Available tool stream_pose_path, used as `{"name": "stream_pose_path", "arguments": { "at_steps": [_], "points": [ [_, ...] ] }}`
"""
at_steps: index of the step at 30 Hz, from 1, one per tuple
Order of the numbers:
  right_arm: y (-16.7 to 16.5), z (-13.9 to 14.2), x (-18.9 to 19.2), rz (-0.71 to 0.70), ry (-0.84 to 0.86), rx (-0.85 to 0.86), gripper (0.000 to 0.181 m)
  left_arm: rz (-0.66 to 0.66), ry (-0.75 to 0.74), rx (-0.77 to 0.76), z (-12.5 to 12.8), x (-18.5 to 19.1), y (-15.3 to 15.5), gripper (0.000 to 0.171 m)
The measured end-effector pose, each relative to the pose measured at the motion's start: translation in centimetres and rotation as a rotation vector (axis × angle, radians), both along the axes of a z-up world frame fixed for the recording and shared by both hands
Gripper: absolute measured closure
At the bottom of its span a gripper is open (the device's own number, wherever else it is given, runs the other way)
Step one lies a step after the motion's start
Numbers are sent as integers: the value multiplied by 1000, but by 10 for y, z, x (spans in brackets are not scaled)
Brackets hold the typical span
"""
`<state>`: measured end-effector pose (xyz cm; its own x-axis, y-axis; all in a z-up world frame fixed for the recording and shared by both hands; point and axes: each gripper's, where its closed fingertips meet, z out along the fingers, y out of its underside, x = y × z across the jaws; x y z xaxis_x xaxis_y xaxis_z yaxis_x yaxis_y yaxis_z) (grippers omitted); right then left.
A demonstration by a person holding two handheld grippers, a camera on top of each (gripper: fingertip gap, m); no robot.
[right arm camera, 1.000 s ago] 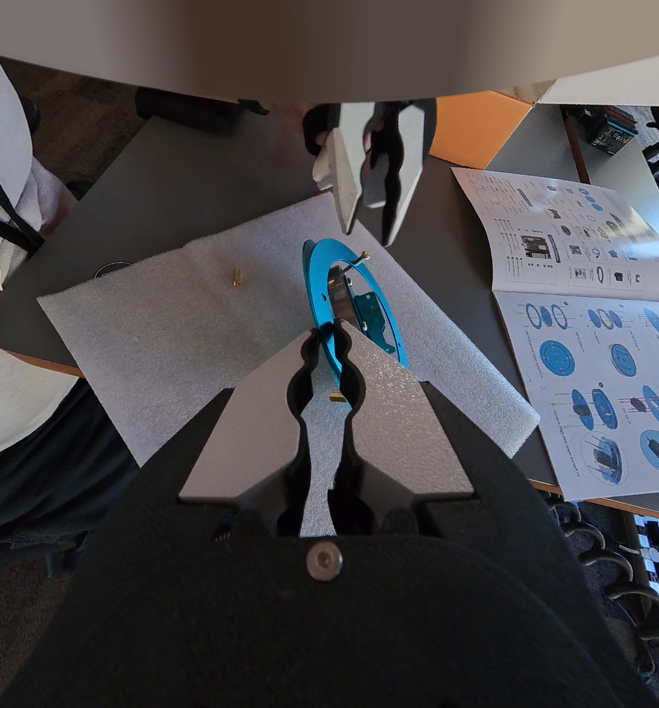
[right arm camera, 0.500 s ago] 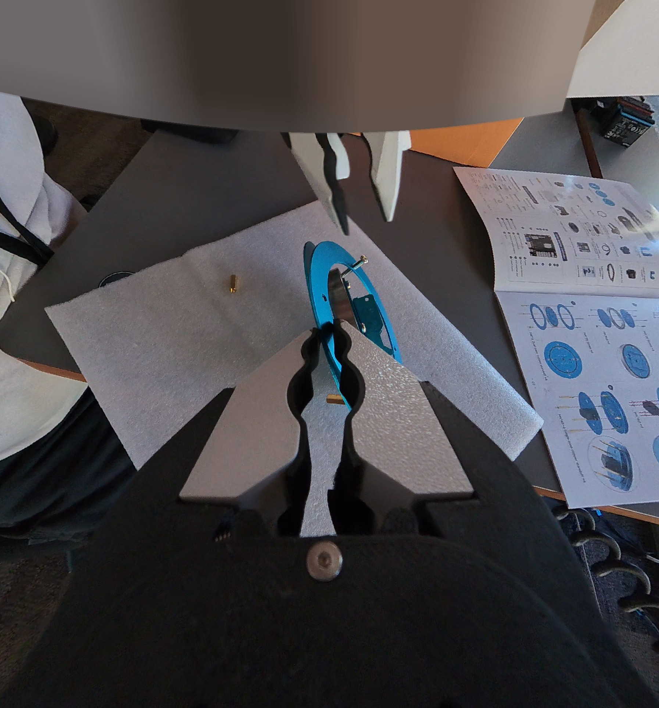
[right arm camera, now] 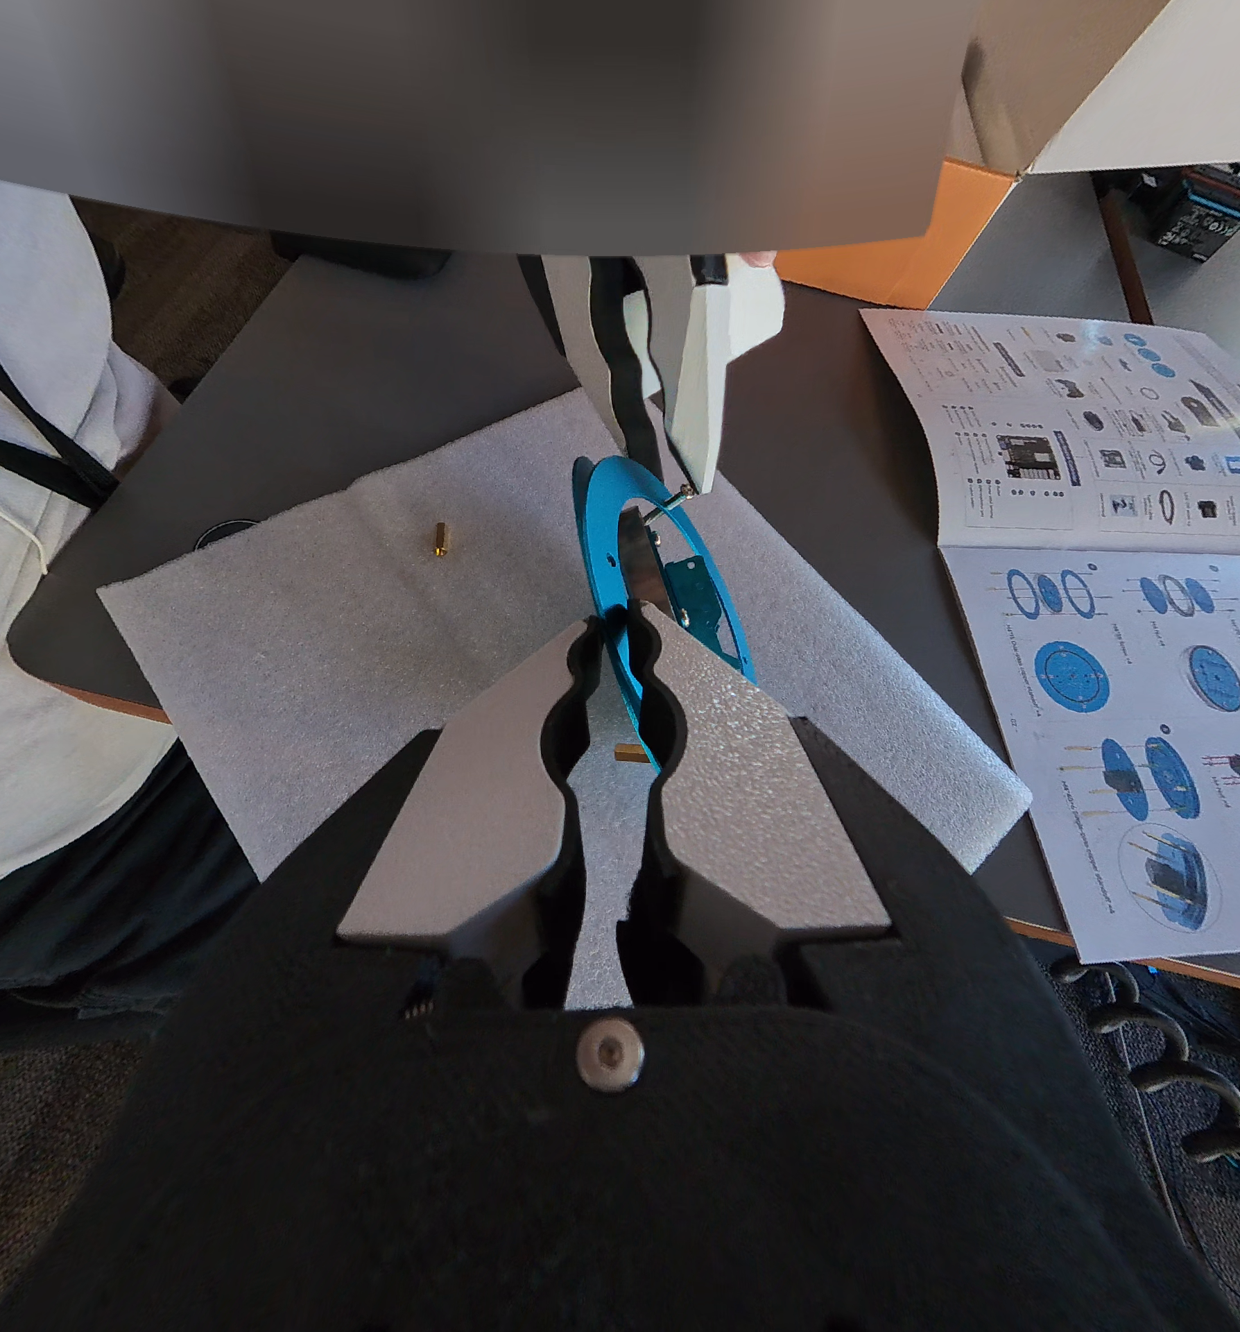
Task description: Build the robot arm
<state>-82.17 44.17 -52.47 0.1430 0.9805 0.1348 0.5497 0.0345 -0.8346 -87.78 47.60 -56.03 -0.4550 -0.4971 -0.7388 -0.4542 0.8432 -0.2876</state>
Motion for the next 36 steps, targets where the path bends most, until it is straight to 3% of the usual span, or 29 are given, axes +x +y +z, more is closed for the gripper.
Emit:
{"name": "stream_pose_path", "arguments": {
  "at_steps": [8,11,12,19,25,29,32,36],
  "points": [
    [-5,-2,-1,8,-17,3,175,-35,29,51,1,0,-3,157],
    [-6,-2,-1,12,-16,-2,175,-40,59,24,0,-1,-3,160],
    [-6,-2,-1,12,-18,-1,175,-42,80,18,-1,-3,-2,171],
    [-6,-2,-1,3,-17,1,175,-20,70,-47,-2,-4,-3,171],
    [-2,0,0,-15,-11,3,175,106,34,-234,1,-11,2,171],
    [1,1,-1,-25,2,-8,176,304,-56,-540,8,-20,7,171],
    [5,3,0,-47,11,-7,177,355,-145,-805,21,-23,1,164],
    [8,4,1,-54,28,-21,177,404,-143,-879,13,-24,-4,171]
  ]
}}
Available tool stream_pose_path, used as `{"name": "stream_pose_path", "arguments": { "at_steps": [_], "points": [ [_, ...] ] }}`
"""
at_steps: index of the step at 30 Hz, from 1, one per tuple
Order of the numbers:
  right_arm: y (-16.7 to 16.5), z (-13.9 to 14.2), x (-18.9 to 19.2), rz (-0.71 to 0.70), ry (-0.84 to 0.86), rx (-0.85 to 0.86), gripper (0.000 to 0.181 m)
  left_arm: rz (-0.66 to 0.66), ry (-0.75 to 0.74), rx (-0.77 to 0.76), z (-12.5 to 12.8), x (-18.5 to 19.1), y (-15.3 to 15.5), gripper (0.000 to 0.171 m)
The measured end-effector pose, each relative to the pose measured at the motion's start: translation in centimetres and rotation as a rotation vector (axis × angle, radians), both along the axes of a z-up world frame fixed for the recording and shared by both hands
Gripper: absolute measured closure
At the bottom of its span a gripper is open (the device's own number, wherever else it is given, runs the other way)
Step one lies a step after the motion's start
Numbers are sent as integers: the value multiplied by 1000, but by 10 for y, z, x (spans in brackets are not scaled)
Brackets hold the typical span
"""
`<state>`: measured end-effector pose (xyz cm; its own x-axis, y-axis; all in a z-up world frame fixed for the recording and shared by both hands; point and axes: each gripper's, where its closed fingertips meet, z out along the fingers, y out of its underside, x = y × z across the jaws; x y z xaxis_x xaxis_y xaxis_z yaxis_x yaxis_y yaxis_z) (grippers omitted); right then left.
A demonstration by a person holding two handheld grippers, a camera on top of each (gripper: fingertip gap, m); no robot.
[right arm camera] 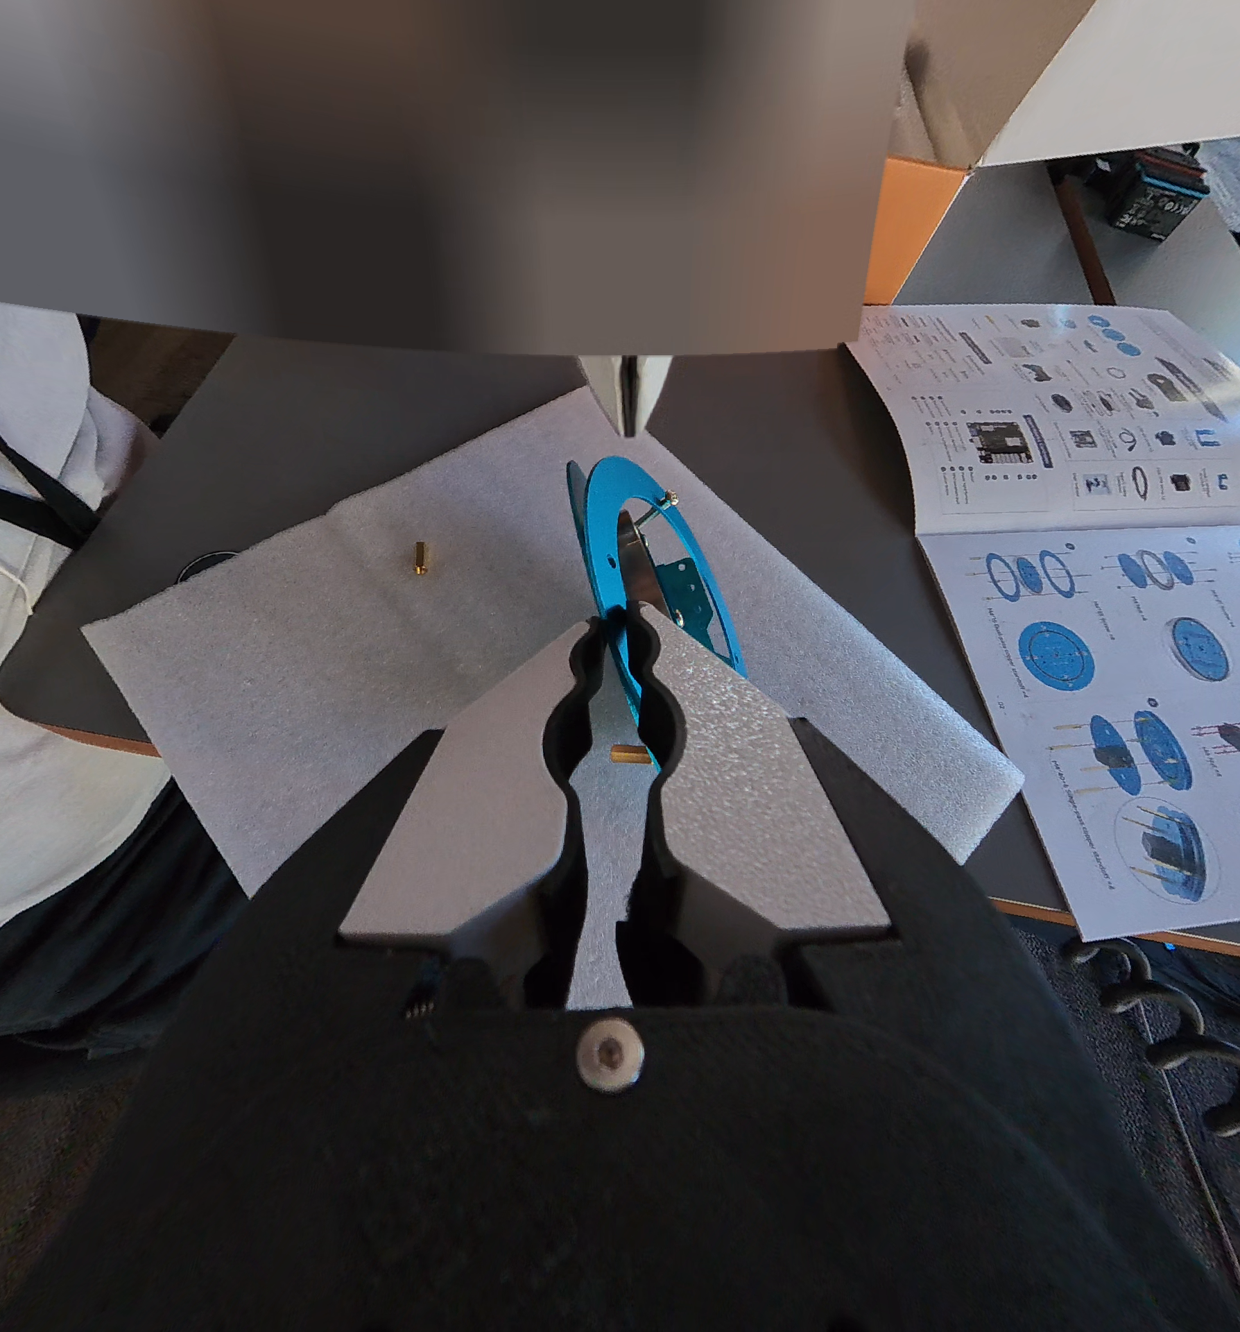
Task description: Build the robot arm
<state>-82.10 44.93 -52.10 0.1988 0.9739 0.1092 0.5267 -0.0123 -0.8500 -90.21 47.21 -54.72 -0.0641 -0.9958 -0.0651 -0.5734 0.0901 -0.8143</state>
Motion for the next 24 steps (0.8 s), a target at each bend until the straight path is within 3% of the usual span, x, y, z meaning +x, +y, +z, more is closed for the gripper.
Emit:
{"name": "stream_pose_path", "arguments": {
  "at_steps": [2,6,10,16,24],
  "points": [
    [0,0,0,-2,3,1,177,107,26,-148,-12,3,3,168],
    [-1,0,-1,2,5,3,177,180,-21,-538,-22,12,-7,168],
    [-1,0,-1,4,0,5,177,193,-128,-741,-17,15,0,166],
    [0,0,-1,7,9,3,177,149,-148,-768,-17,20,2,146],
    [1,0,0,7,18,4,177,119,-193,-849,-14,27,2,165]
  ]
}}
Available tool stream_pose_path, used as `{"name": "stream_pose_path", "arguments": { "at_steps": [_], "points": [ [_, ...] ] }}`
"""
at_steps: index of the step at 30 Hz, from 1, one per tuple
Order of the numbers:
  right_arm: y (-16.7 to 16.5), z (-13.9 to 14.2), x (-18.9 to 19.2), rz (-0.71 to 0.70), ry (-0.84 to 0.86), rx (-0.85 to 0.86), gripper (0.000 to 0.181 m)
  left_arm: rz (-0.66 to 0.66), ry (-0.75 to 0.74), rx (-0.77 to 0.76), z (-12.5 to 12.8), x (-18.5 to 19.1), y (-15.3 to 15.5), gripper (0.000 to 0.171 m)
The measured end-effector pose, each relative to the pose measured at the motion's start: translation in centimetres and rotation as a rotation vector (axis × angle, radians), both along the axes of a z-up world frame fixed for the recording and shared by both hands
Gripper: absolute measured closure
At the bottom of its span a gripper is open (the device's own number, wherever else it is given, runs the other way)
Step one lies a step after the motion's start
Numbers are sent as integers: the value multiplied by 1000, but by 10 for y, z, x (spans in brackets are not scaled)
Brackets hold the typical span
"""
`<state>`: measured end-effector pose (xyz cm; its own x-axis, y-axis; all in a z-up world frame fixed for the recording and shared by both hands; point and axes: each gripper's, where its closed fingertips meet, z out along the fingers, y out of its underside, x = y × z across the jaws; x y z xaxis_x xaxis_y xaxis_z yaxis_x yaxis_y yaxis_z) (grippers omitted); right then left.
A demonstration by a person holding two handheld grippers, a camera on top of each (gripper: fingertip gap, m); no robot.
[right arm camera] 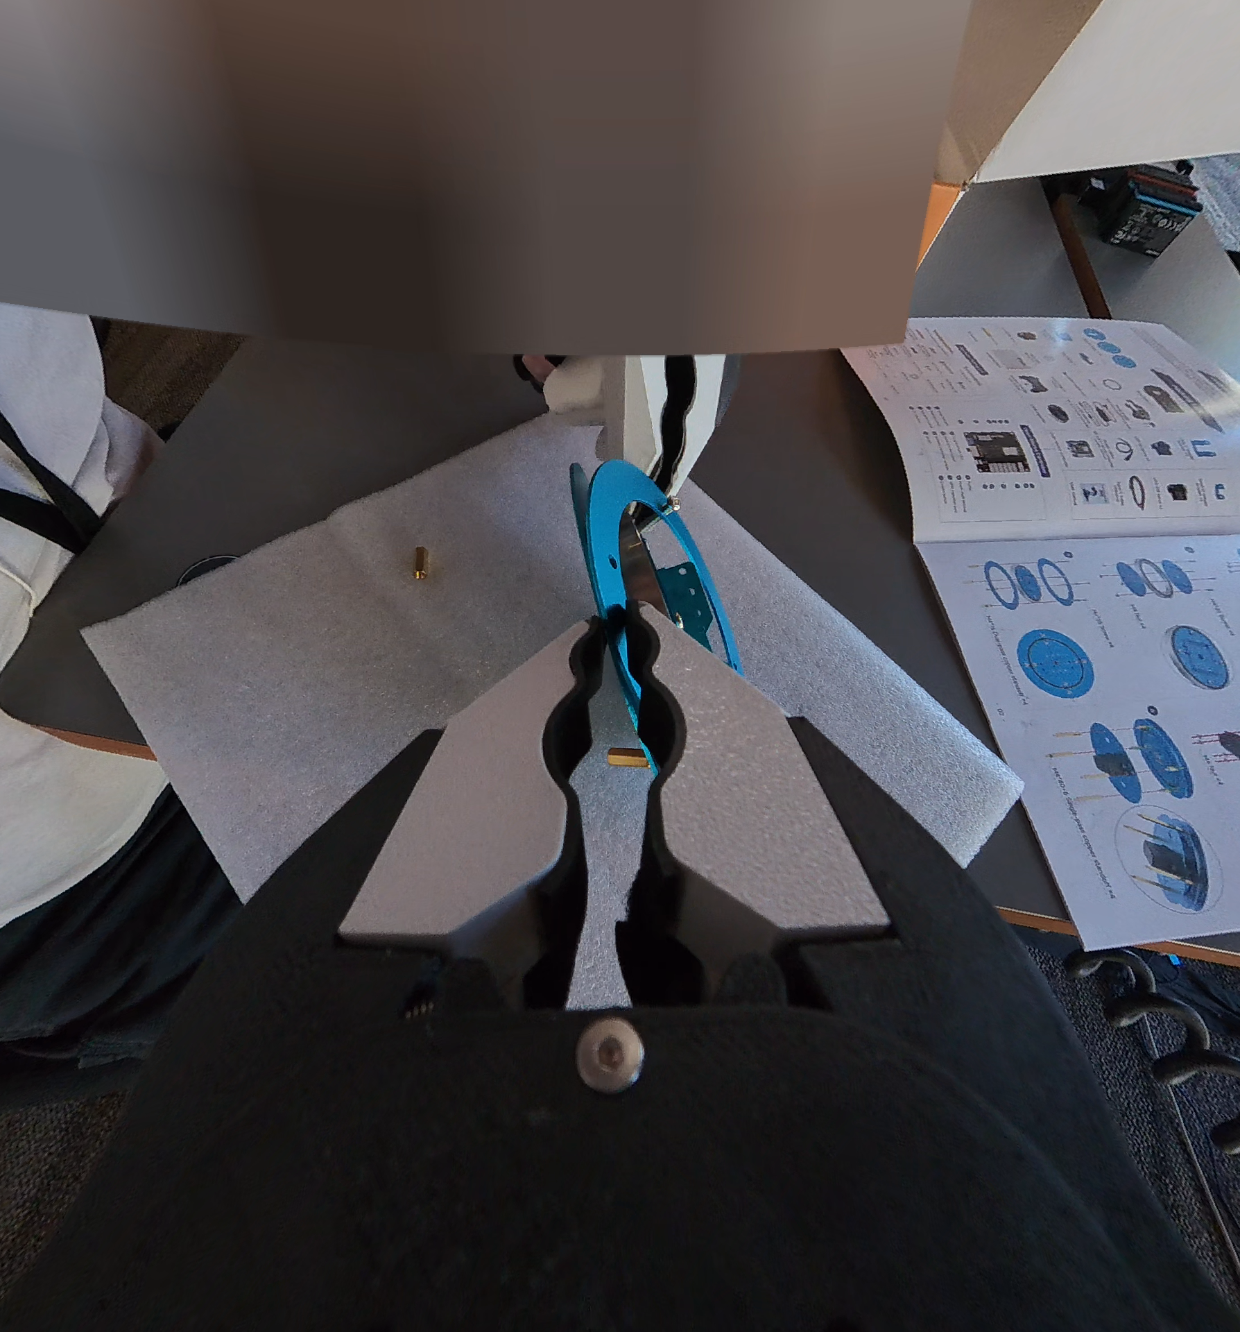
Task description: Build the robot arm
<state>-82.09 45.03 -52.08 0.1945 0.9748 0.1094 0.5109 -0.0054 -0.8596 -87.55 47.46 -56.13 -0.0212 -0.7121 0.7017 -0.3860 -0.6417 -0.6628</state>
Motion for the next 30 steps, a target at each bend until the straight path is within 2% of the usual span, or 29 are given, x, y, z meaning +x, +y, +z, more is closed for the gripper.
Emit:
{"name": "stream_pose_path", "arguments": {
  "at_steps": [7,10,13,17,25,30],
  "points": [
    [-3,-1,-2,-2,-14,19,177,60,-11,-208,-4,-1,-2,163],
    [-4,-1,-2,-9,-12,24,177,86,-6,-188,-12,0,-3,160],
    [-3,-1,-1,-15,-7,18,177,118,-71,-152,-6,2,-2,158],
    [-3,-1,-1,-13,-2,13,177,140,-106,-133,-2,2,1,164],
    [-3,-1,0,-16,-4,20,178,123,-125,-361,0,2,-2,168],
    [-3,-2,2,-24,-1,18,178,124,-118,-377,1,2,-6,169]
  ]
}}
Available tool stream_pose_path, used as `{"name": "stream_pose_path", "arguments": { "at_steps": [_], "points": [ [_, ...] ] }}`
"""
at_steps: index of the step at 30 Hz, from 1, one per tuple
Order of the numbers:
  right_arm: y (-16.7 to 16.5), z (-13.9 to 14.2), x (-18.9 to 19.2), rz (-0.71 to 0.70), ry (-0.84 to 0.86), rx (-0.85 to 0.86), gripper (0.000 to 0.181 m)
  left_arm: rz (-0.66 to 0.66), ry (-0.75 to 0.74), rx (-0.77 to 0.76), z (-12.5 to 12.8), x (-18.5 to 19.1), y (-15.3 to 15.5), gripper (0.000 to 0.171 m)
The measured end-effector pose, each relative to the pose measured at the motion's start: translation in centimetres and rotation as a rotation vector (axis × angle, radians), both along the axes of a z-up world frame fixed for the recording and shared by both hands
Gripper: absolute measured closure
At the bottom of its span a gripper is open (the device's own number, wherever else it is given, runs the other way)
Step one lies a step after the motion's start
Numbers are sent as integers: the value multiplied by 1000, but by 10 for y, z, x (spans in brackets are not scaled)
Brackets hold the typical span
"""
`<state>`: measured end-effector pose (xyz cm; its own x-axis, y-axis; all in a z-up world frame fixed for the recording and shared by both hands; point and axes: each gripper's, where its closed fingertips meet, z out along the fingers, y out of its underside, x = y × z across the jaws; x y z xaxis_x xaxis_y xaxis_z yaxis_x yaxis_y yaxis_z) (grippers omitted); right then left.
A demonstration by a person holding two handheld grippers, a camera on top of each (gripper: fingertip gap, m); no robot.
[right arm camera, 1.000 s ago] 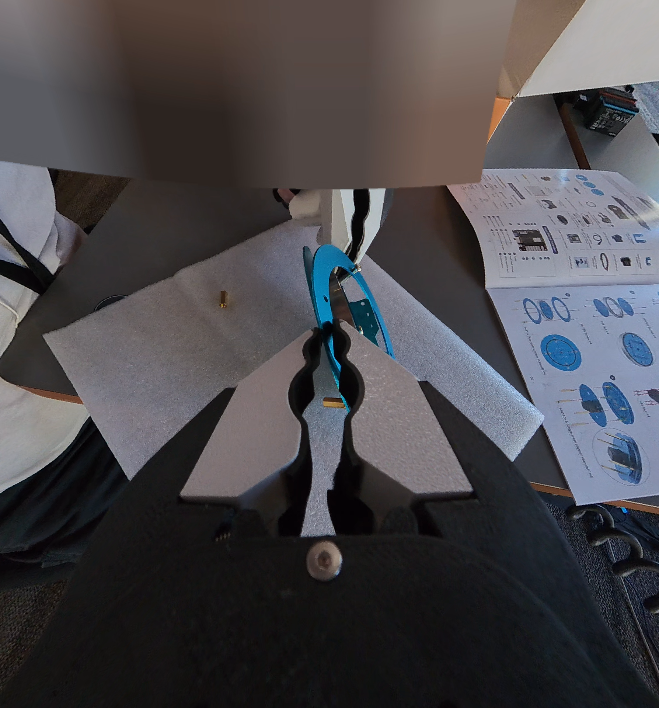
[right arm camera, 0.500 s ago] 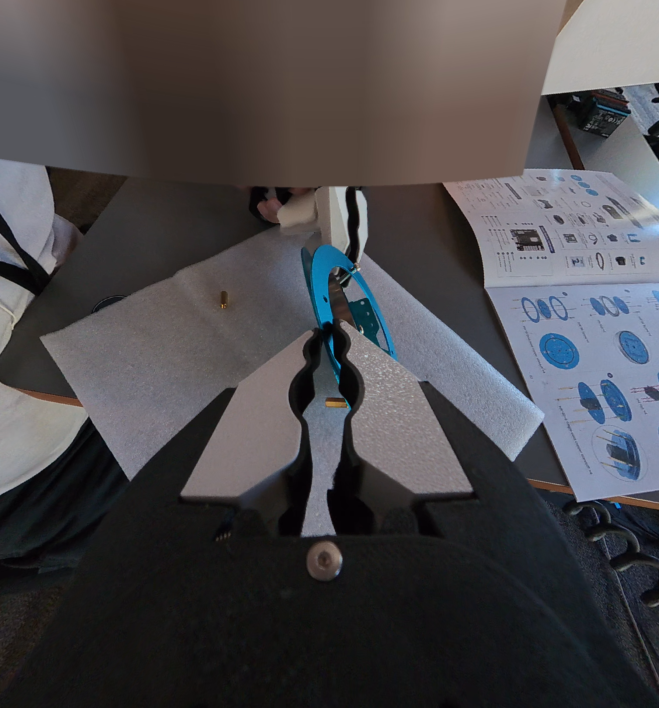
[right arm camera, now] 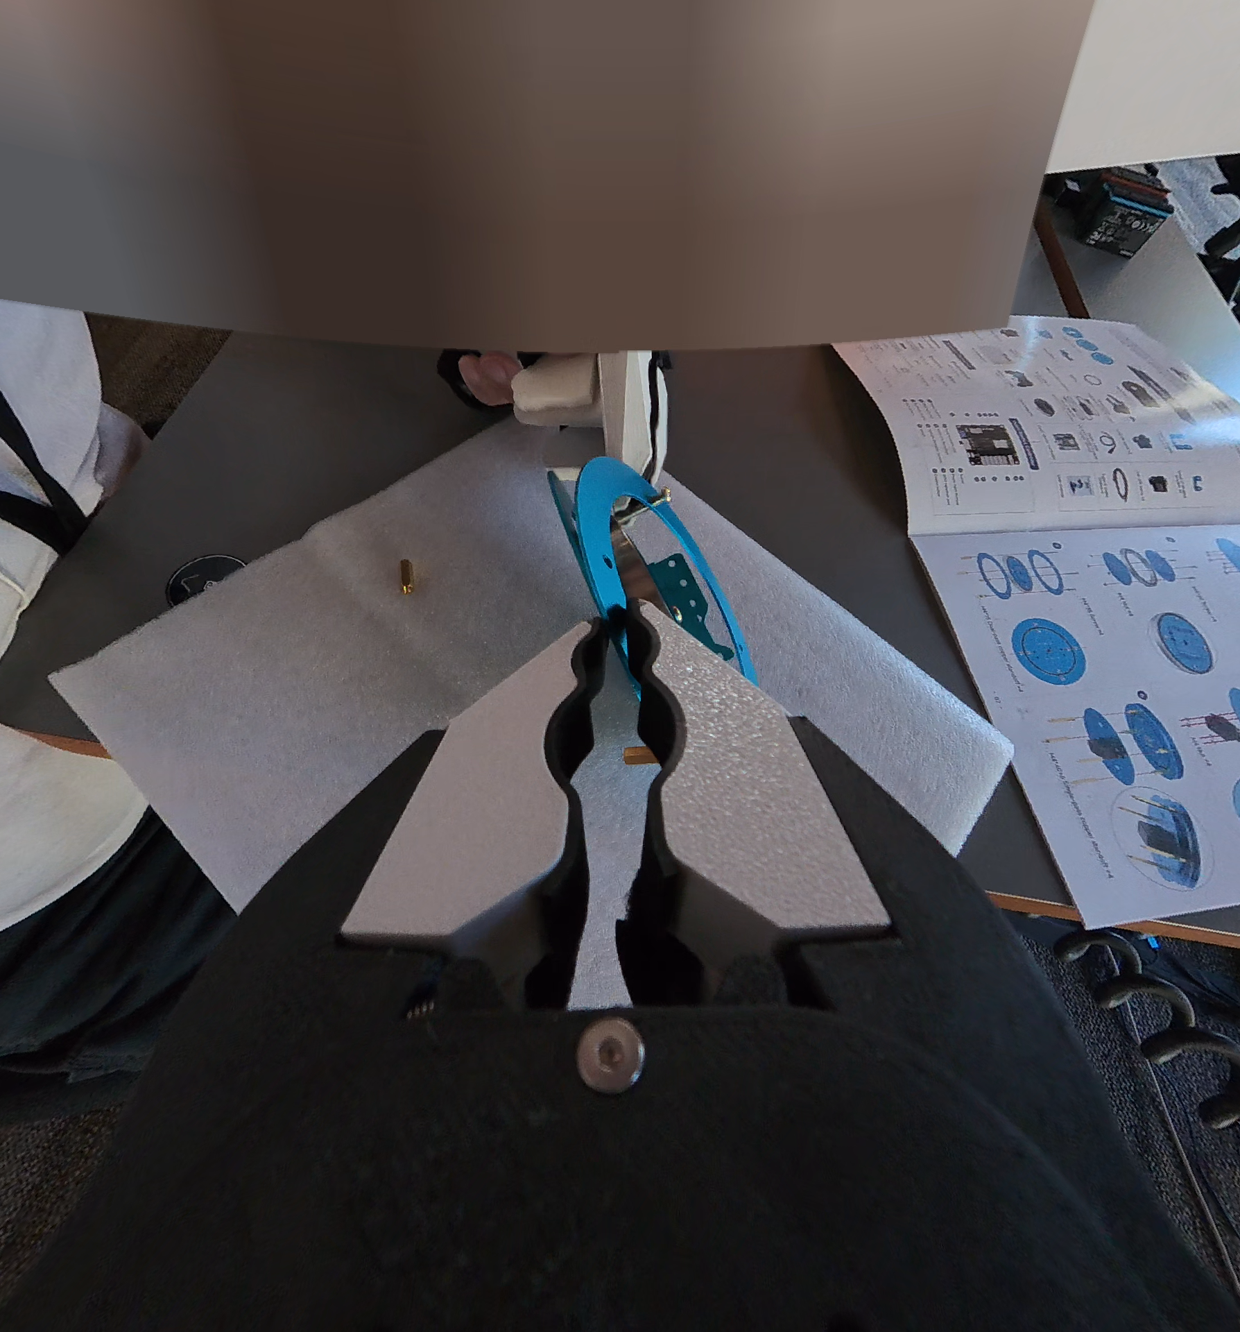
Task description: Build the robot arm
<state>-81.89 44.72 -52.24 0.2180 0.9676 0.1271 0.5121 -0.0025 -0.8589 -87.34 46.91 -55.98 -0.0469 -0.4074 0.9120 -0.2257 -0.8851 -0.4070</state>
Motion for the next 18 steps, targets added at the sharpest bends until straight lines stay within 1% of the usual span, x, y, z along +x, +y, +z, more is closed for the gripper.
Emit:
{"name": "stream_pose_path", "arguments": {
  "at_steps": [5,9,13,15,16,18],
  "points": [
    [1,0,2,-7,0,2,178,-16,8,-39,1,-1,-3,171],
    [0,0,2,-8,-4,4,178,-24,-33,-112,6,-2,-3,171],
    [-1,-1,2,-6,-9,7,178,-35,0,-92,2,-7,-7,171],
    [-1,-1,2,-7,-10,10,178,-29,19,-6,4,-13,-6,171],
    [-1,-1,2,-6,-9,7,178,-27,44,77,4,-17,-5,171],
    [-1,-1,2,-5,-7,3,178,-32,65,319,12,-22,-5,158]
  ]
}}
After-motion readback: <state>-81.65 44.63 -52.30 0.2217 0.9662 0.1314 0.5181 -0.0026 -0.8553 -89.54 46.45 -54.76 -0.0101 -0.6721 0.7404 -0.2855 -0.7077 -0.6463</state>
